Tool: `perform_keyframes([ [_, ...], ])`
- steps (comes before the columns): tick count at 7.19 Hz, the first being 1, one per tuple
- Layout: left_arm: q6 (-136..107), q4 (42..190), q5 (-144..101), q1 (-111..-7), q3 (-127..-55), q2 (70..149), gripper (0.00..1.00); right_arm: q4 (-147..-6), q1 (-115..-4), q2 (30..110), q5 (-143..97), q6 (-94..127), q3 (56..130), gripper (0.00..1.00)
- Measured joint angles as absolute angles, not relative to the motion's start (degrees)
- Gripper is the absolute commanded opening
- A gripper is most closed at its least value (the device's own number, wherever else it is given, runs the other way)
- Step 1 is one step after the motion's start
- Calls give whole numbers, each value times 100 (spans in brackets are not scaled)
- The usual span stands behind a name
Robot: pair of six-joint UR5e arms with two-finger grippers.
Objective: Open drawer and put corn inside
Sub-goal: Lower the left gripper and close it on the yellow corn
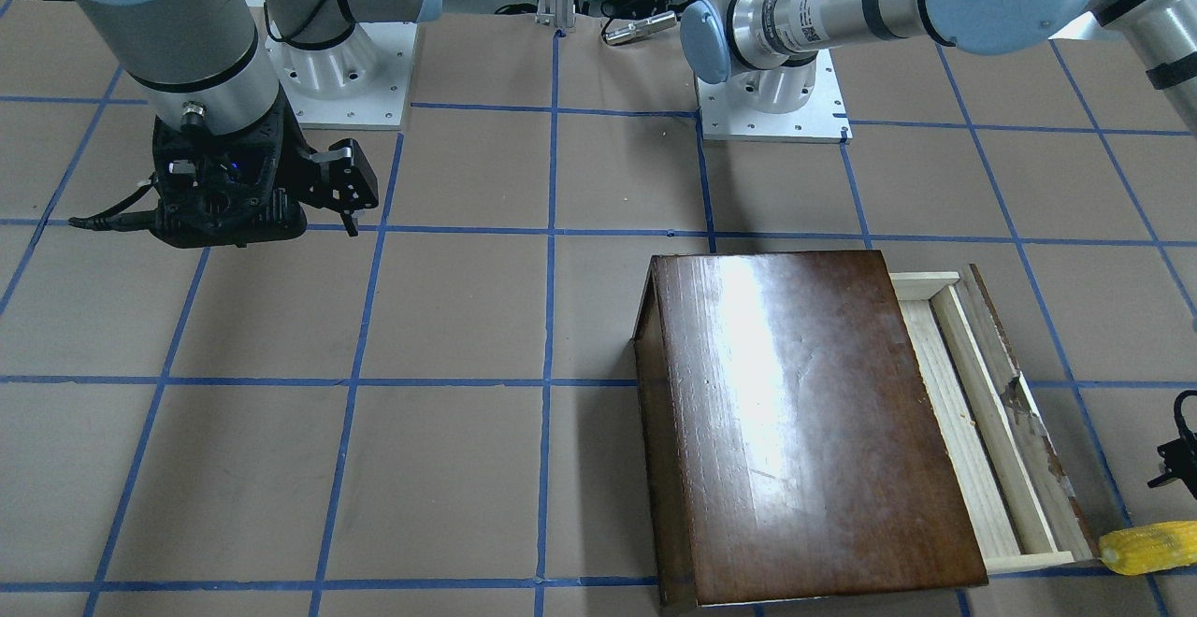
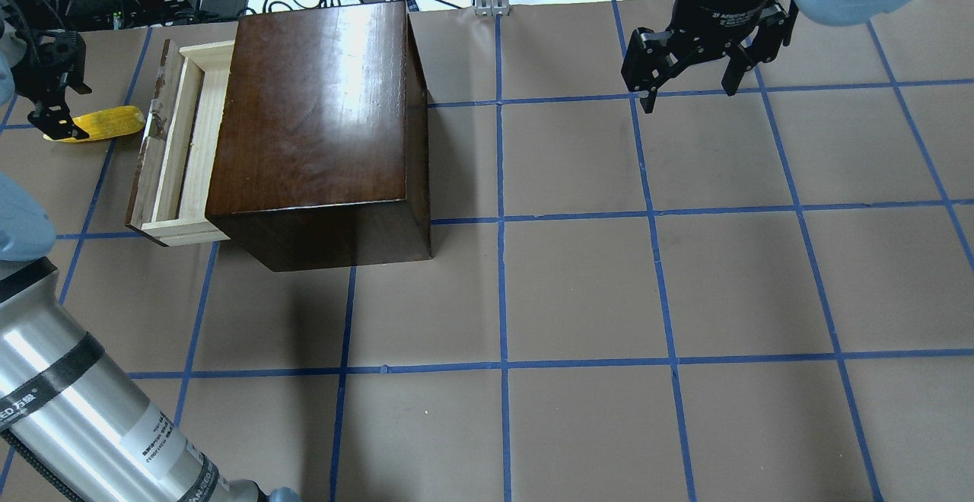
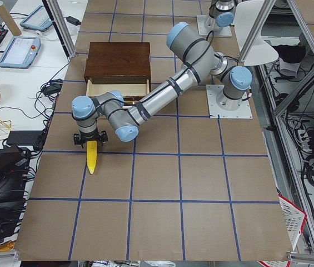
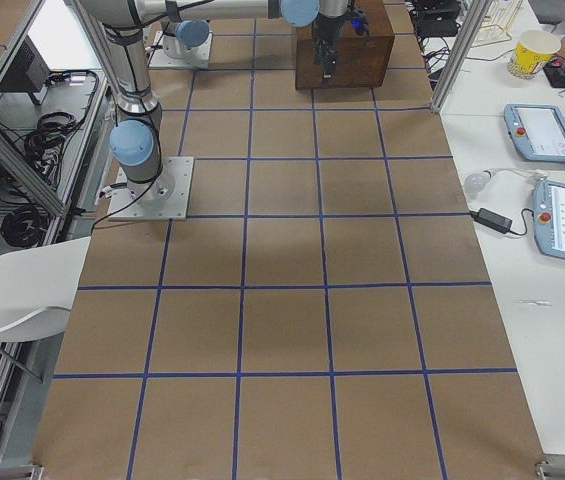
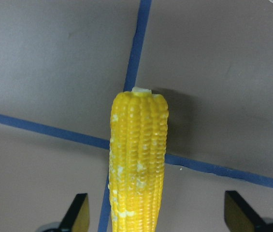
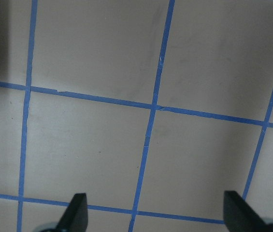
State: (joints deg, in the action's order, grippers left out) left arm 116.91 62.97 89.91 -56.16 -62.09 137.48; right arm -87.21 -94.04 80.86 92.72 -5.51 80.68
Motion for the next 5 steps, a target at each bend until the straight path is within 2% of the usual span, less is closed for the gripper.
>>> perform_keyframes([
  [5,12400,6241,8965,-5614,-6056,14162,97,-8727,-9404,8086,9272,-549,8068,100],
])
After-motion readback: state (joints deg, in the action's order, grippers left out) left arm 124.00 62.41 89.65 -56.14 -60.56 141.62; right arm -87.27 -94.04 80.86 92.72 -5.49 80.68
